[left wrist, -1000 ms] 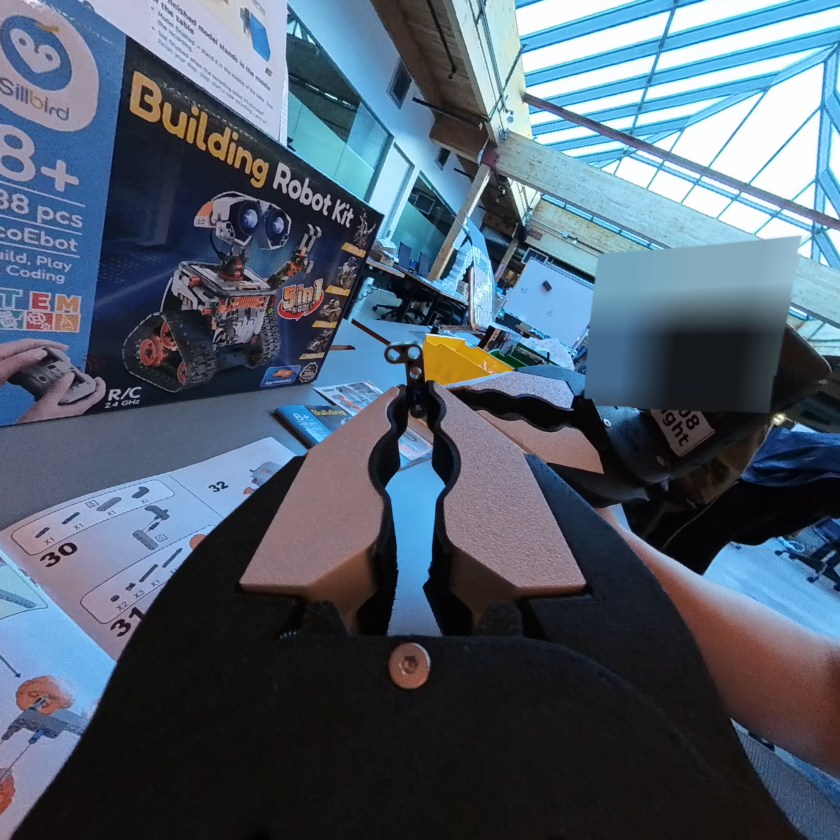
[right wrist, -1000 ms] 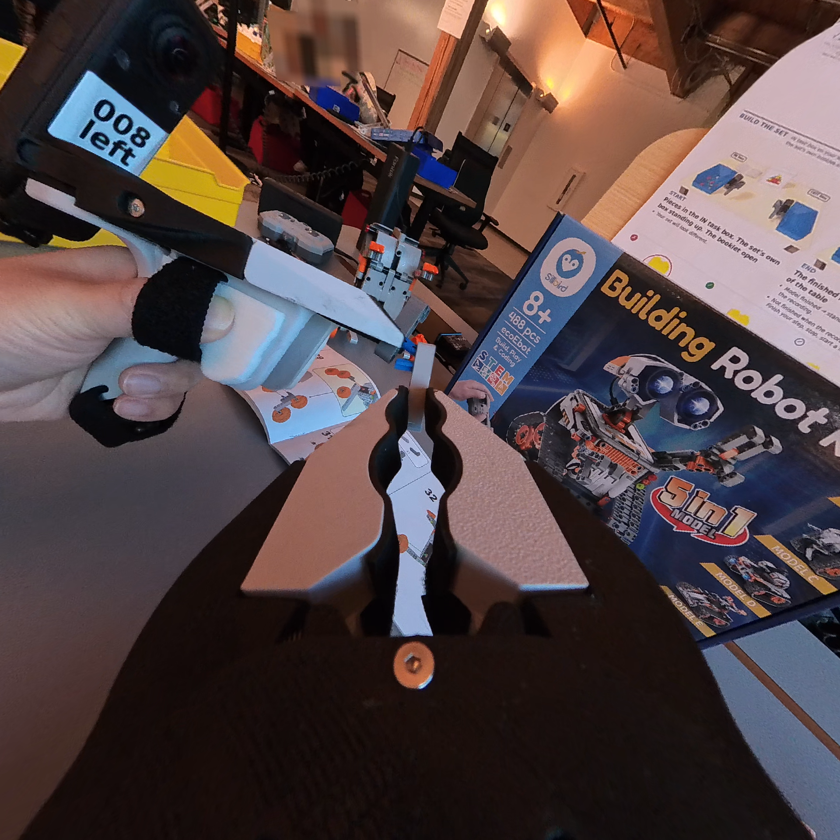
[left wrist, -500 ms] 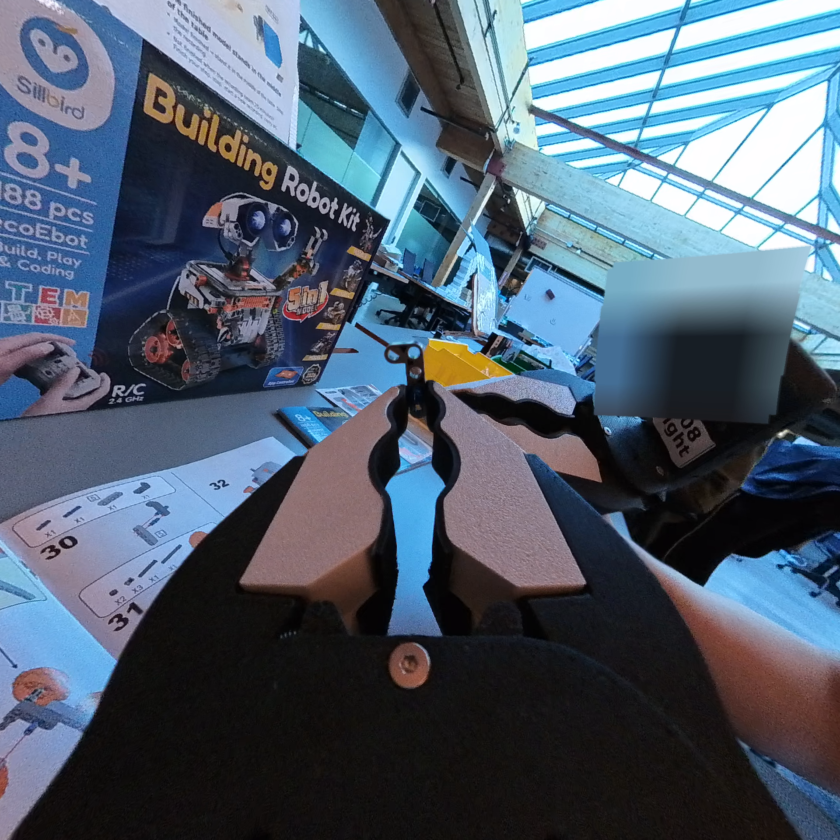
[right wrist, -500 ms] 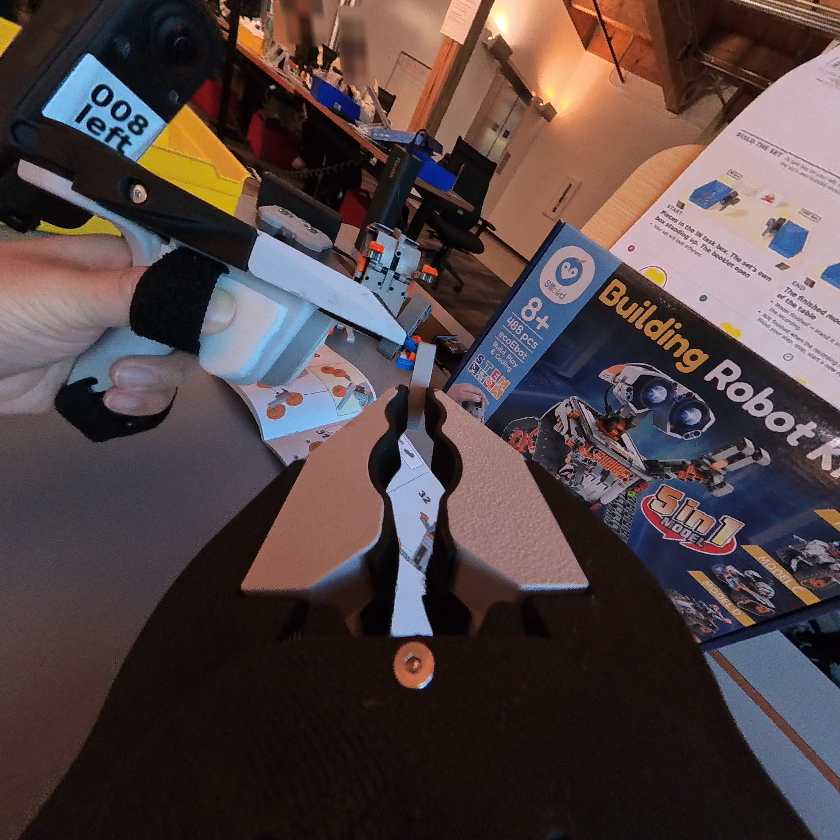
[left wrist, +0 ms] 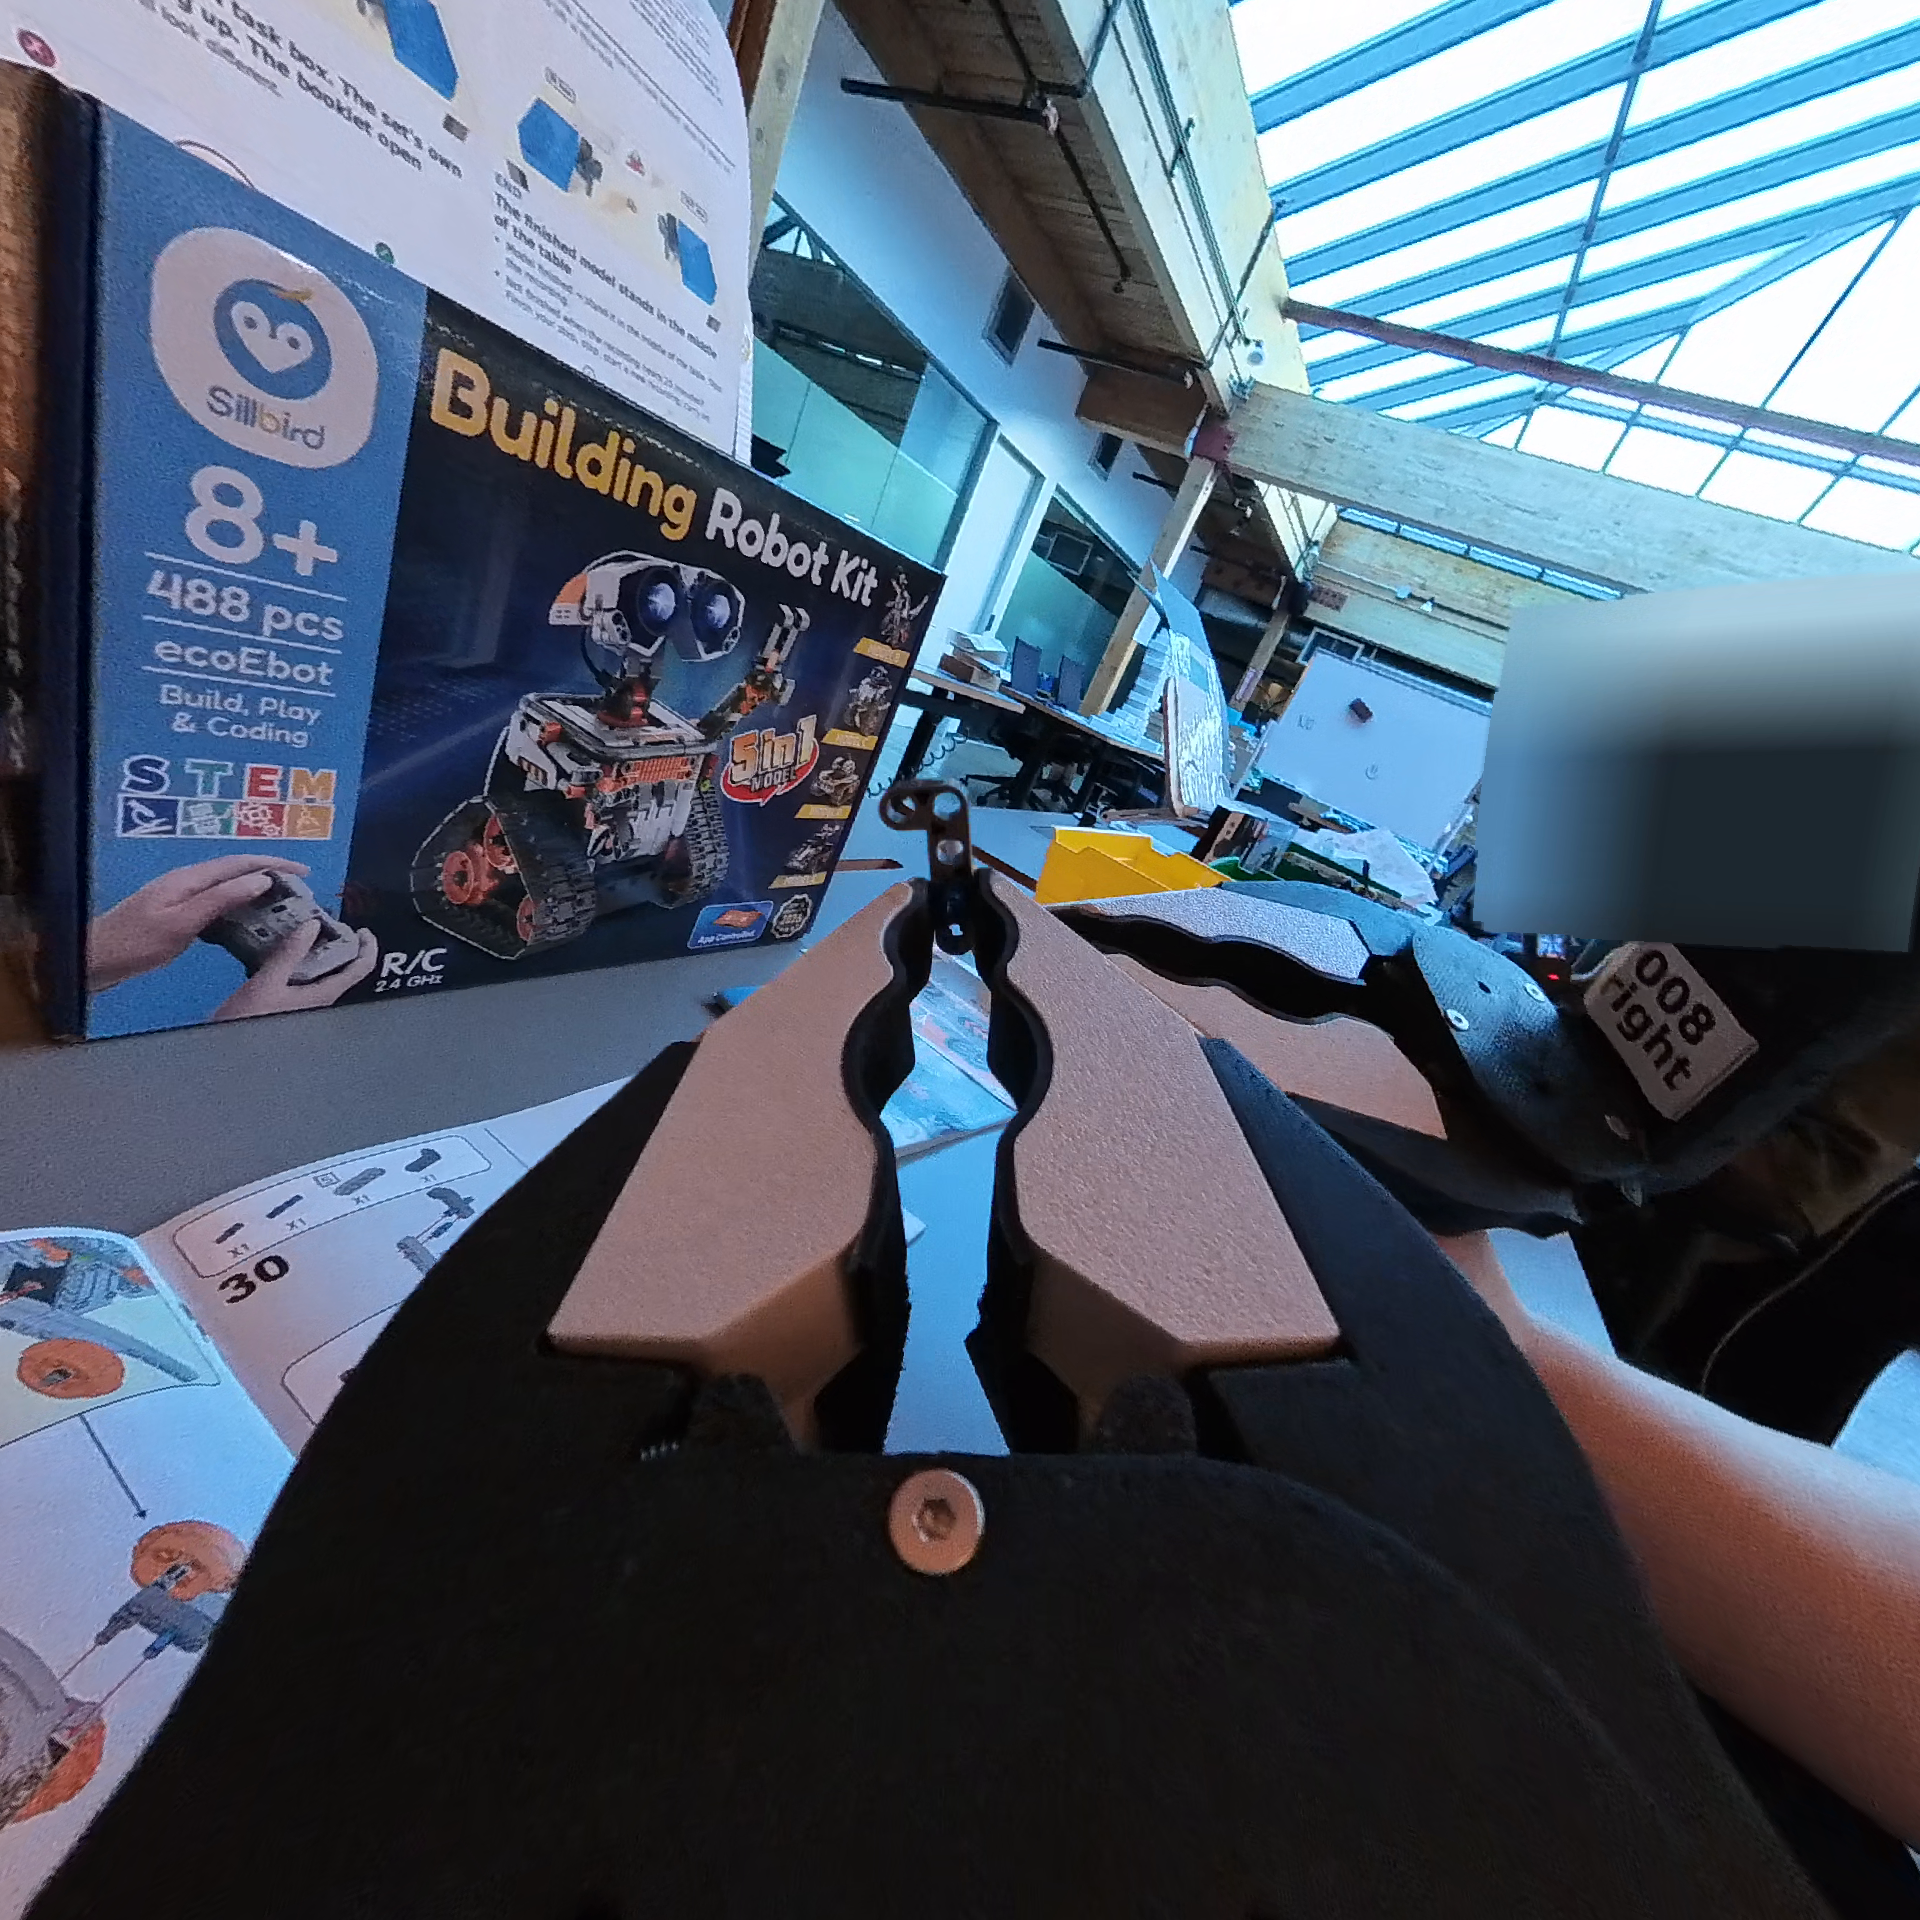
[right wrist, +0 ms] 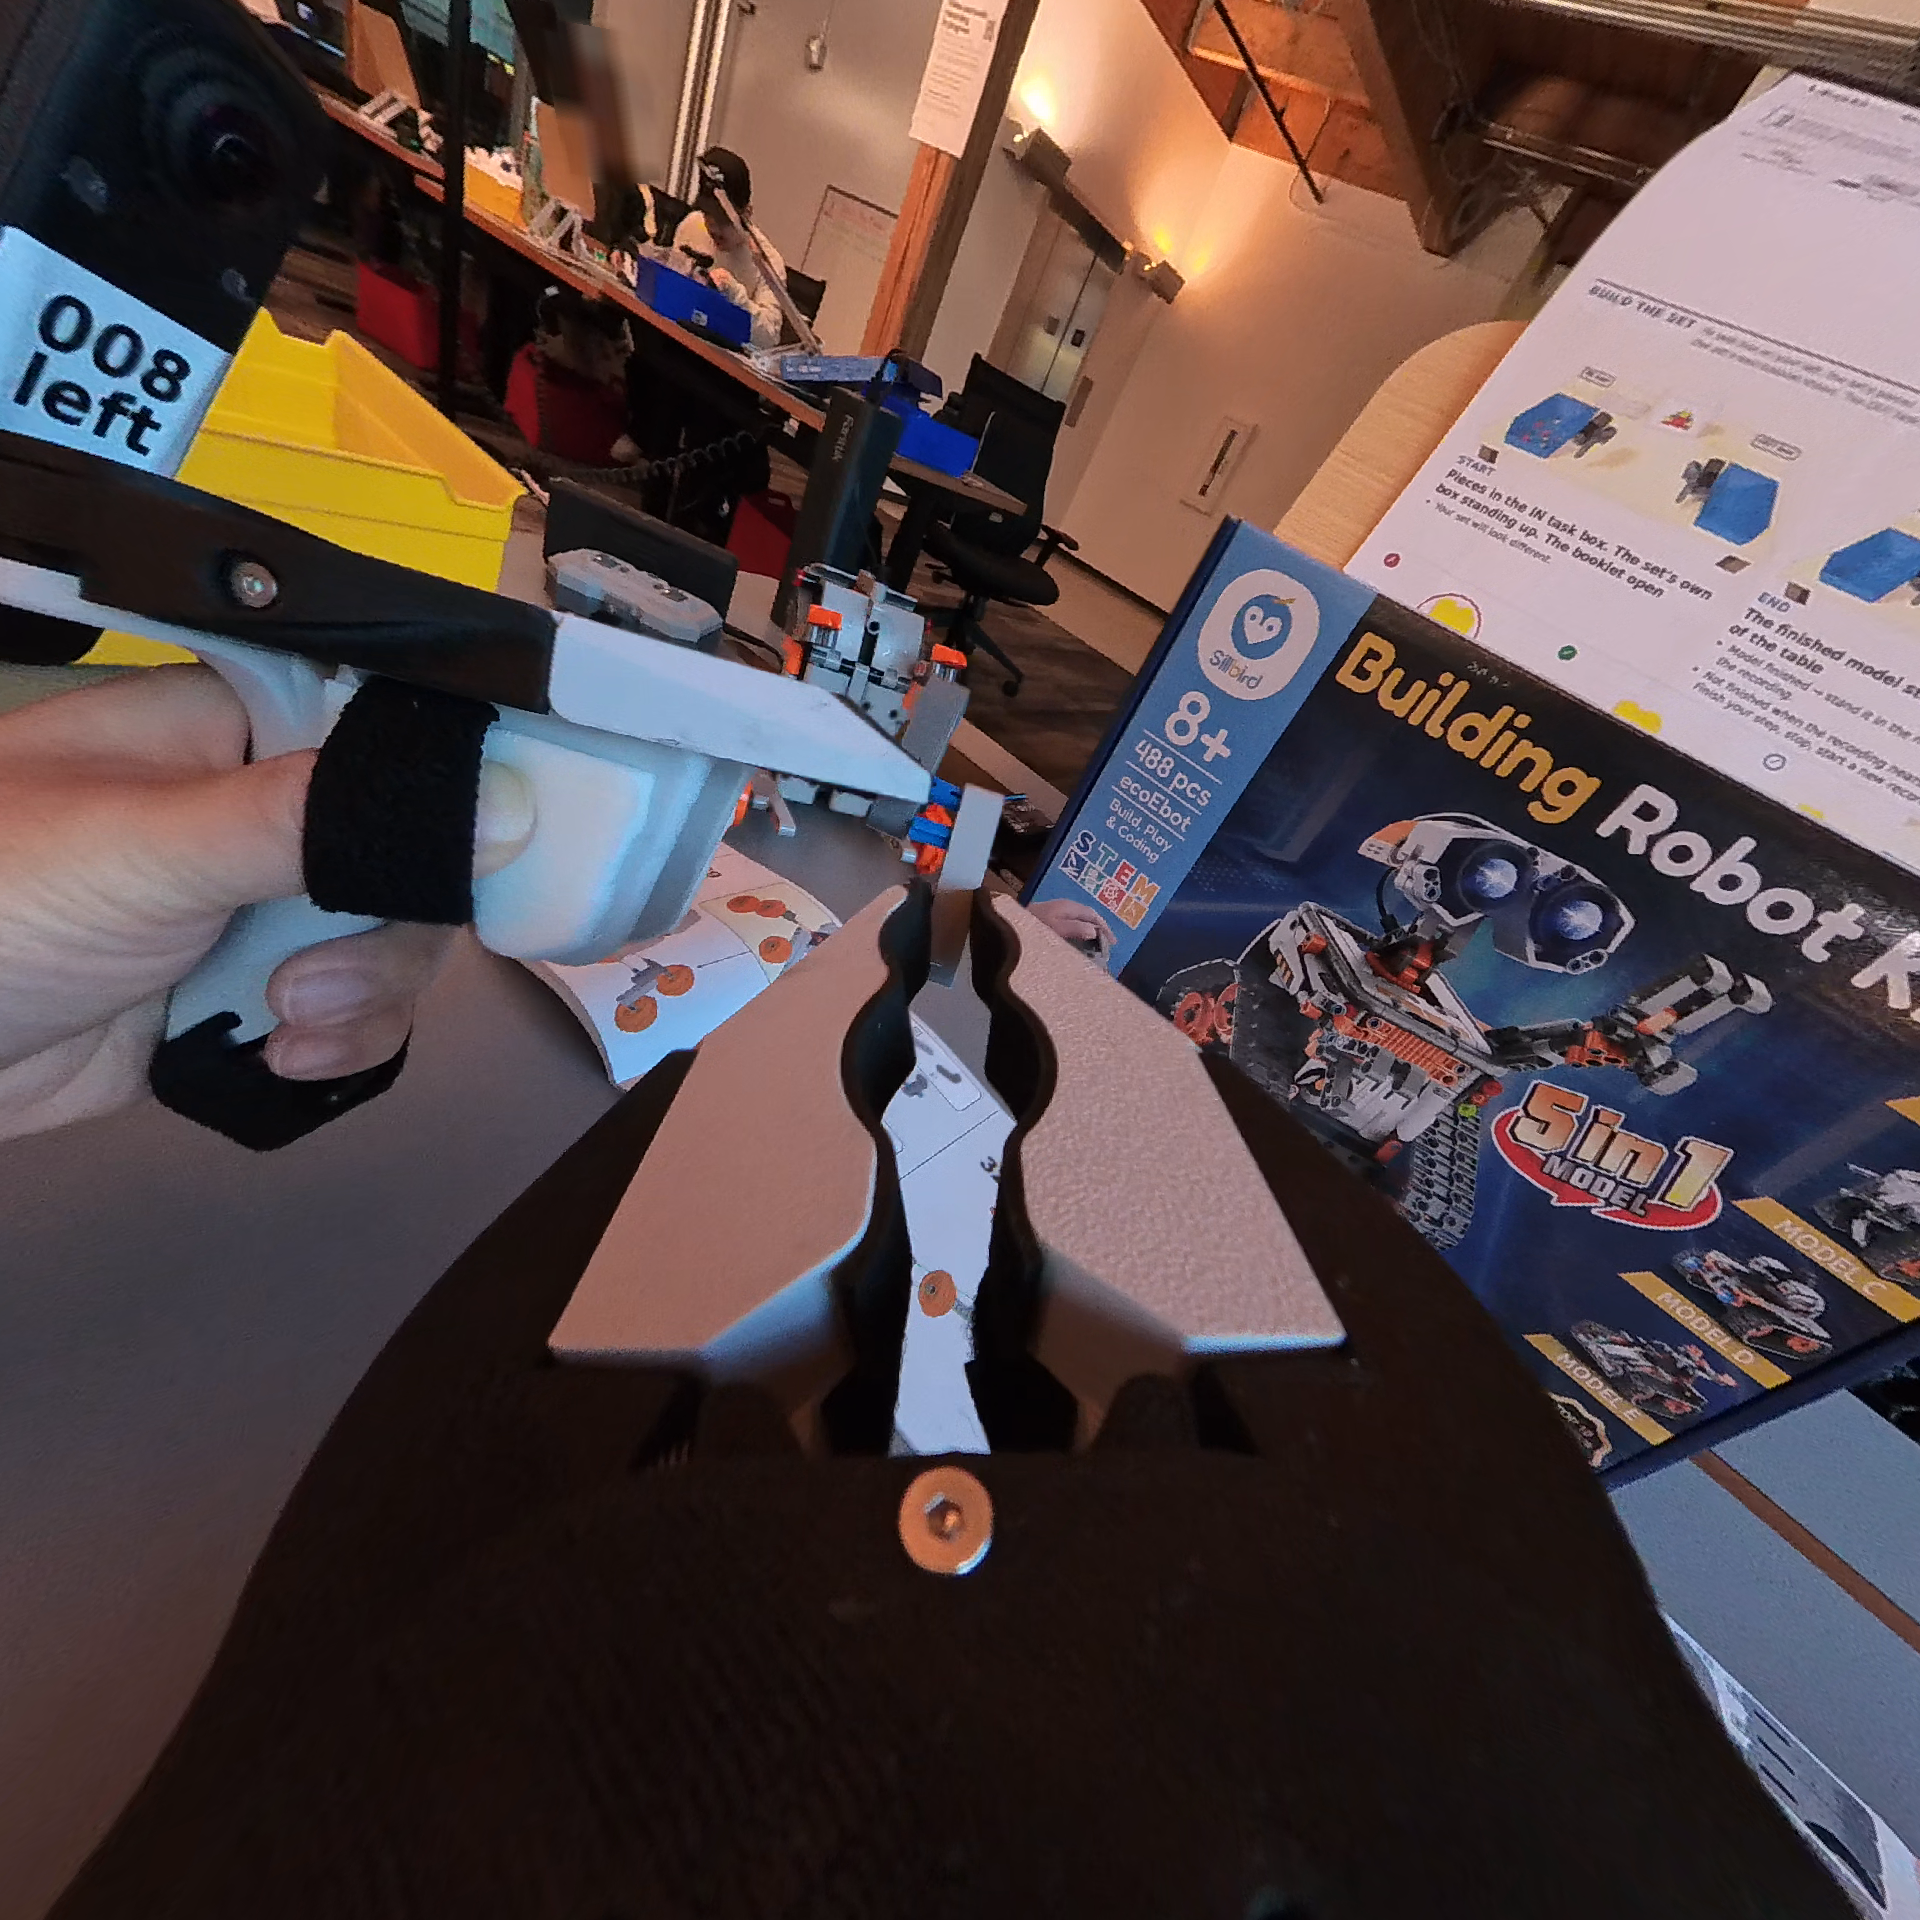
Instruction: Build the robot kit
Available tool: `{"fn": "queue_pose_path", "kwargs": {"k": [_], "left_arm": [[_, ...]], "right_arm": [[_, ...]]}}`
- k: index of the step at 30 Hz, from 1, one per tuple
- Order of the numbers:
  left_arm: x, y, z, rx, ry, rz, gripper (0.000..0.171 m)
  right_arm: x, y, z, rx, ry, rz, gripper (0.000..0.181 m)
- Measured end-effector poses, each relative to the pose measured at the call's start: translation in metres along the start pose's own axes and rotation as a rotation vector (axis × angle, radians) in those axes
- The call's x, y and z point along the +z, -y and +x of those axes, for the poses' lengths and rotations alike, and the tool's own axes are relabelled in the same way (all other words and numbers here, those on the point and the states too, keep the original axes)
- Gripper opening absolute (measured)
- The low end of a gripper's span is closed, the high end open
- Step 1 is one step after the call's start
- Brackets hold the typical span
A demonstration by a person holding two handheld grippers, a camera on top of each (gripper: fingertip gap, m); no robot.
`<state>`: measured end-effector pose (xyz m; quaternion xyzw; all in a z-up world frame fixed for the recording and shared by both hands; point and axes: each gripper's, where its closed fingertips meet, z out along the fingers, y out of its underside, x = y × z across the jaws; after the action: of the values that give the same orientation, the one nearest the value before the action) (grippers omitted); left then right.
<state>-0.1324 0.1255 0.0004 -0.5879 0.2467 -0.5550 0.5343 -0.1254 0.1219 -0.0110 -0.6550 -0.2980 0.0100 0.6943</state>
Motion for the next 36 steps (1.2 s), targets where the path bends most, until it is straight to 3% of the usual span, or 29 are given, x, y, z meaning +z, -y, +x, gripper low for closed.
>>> {"fn": "queue_pose_path", "kwargs": {"k": [3, 15, 36], "left_arm": [[0.000, 0.001, 0.000, -0.009, -0.006, 0.002, 0.004], [-0.006, -0.011, 0.007, -0.092, -0.168, -0.179, 0.004], [-0.004, -0.005, 0.008, -0.075, -0.117, -0.075, 0.004]], "right_arm": [[0.000, 0.001, 0.000, -0.009, 0.002, 0.012, 0.005], [-0.012, -0.005, -0.007, -0.105, 0.159, 0.036, 0.005], [-0.012, 0.005, -0.006, -0.125, 0.106, 0.064, 0.006]]}}
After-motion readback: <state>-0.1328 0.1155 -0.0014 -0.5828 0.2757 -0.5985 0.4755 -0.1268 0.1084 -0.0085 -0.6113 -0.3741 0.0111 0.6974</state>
